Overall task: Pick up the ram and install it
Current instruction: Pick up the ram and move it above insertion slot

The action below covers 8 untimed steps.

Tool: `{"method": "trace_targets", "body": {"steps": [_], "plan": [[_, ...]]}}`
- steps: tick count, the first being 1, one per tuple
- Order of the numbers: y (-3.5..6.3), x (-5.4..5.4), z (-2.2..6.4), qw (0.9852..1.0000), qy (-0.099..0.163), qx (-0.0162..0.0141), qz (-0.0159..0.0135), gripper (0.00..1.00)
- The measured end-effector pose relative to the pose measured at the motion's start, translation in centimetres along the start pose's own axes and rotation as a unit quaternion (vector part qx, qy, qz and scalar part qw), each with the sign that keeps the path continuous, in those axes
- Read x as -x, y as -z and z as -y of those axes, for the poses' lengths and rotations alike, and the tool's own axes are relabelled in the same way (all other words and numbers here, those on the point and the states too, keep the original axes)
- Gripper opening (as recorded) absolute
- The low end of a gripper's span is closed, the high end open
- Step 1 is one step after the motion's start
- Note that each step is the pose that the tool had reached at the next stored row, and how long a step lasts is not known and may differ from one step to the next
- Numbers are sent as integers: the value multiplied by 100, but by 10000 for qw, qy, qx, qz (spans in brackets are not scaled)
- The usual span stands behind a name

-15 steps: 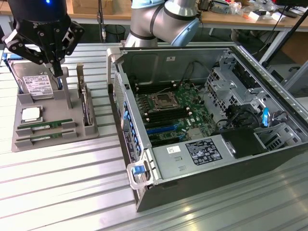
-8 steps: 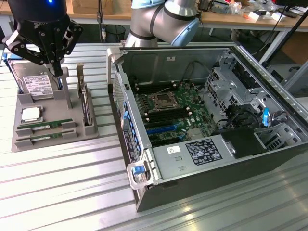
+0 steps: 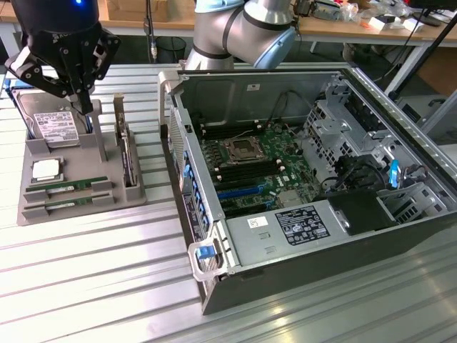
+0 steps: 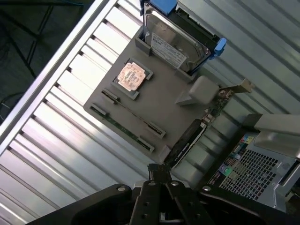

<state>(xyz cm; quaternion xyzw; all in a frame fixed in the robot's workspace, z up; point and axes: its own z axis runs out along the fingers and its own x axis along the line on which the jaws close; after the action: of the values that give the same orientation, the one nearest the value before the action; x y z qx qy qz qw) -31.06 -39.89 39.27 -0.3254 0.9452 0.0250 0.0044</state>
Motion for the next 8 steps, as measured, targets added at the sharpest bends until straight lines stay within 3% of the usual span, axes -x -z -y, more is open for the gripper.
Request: {"method": "trace_targets", "body": {"steps": [8], "plan": [[0,0,0,9987,510,13,-23,11]]}}
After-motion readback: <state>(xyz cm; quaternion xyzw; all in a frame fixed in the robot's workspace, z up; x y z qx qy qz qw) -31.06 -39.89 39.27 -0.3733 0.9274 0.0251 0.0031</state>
